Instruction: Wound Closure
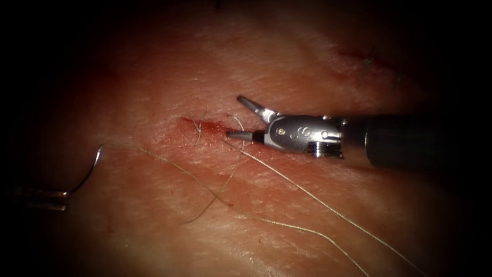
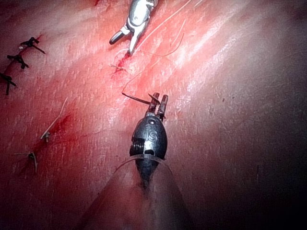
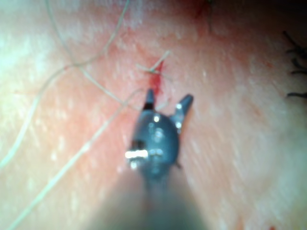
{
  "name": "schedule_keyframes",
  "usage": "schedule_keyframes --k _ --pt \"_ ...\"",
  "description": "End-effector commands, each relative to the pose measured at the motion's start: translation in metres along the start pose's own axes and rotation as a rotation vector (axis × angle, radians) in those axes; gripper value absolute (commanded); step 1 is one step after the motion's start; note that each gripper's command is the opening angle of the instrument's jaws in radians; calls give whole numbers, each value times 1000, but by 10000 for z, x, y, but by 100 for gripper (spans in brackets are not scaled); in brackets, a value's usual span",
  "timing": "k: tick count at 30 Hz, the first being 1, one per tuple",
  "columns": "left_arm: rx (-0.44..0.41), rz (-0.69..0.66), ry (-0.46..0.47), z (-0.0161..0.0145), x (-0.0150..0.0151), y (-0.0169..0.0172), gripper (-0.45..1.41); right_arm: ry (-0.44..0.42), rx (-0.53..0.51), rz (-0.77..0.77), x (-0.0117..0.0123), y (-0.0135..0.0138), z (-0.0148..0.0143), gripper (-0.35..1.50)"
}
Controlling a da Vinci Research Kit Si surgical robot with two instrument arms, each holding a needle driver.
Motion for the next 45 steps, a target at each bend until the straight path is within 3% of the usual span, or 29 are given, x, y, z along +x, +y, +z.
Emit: schedule_keyframes --k 1,11,16,18,19,20,25,34,45 --pt "-3 -3 2 8 -6 4 -45 -7 13 -3 -5 -7 5 101" --pt "-4 -3 2 7 -6 4 -45 17 45 -22 11 -45 0 101" --pt "-3 -3 2 7 -5 4 -45 19 51 -20 18 -49 8 101" --pt "-3 -3 2 7 -5 4 -45 24 51 -18 19 -47 12 93" --pt "-3 -3 2 7 -5 4 -45 47 73 -17 19 -46 14 6" --pt "-4 -3 2 7 -5 4 -45 58 92 -20 18 -45 13 -35" --pt "-6 -3 2 5 -5 4 -45 67 119 5 17 -57 -9 -35" --pt "-6 -3 2 5 -5 4 -45 60 129 30 32 -99 -88 -35" --pt "-4 -3 2 3 -6 3 -45 55 157 34 51 -126 -134 -35"
